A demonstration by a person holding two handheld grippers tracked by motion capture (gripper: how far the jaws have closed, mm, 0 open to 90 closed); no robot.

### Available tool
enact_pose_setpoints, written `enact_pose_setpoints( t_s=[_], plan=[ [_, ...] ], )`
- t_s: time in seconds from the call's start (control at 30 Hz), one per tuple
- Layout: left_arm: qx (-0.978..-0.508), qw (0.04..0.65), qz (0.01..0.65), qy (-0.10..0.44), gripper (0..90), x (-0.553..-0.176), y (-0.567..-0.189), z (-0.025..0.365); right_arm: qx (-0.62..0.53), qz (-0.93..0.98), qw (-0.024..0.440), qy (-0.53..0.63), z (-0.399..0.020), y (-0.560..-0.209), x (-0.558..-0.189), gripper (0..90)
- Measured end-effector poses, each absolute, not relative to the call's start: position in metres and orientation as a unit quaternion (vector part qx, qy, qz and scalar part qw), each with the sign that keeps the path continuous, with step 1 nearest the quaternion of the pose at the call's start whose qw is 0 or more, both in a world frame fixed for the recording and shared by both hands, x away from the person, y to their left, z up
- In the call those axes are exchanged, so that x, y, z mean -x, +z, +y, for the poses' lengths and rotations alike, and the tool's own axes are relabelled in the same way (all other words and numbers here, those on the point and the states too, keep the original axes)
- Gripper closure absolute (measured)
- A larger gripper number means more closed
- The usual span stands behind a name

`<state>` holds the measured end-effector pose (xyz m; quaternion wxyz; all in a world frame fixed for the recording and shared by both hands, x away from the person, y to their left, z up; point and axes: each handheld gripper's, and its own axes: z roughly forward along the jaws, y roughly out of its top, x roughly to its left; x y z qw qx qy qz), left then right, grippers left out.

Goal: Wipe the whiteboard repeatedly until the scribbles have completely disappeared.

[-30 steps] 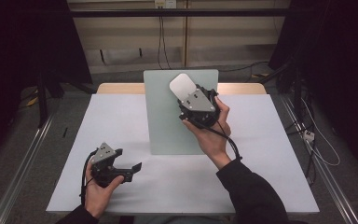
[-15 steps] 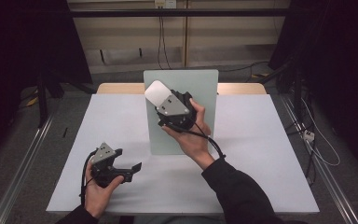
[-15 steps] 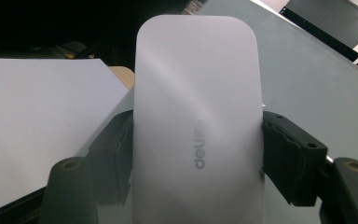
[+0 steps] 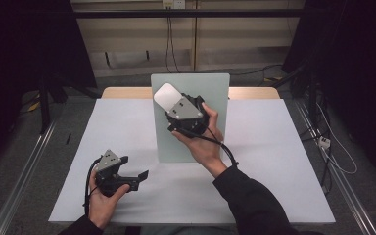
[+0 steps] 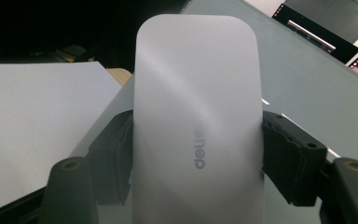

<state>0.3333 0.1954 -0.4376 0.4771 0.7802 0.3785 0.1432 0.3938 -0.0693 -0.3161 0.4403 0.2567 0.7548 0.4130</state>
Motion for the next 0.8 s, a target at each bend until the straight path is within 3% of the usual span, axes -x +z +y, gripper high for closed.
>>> enact_pose_setpoints(
  t_s=[0.8],
  plan=[
    [-0.777, 0.476, 0.385, 0.145, 5.5, -0.332, -0.438, 0.198, -0.251, 0.771, 0.381, 0.444, -0.100, -0.328, -0.377, 31.9]
  ],
)
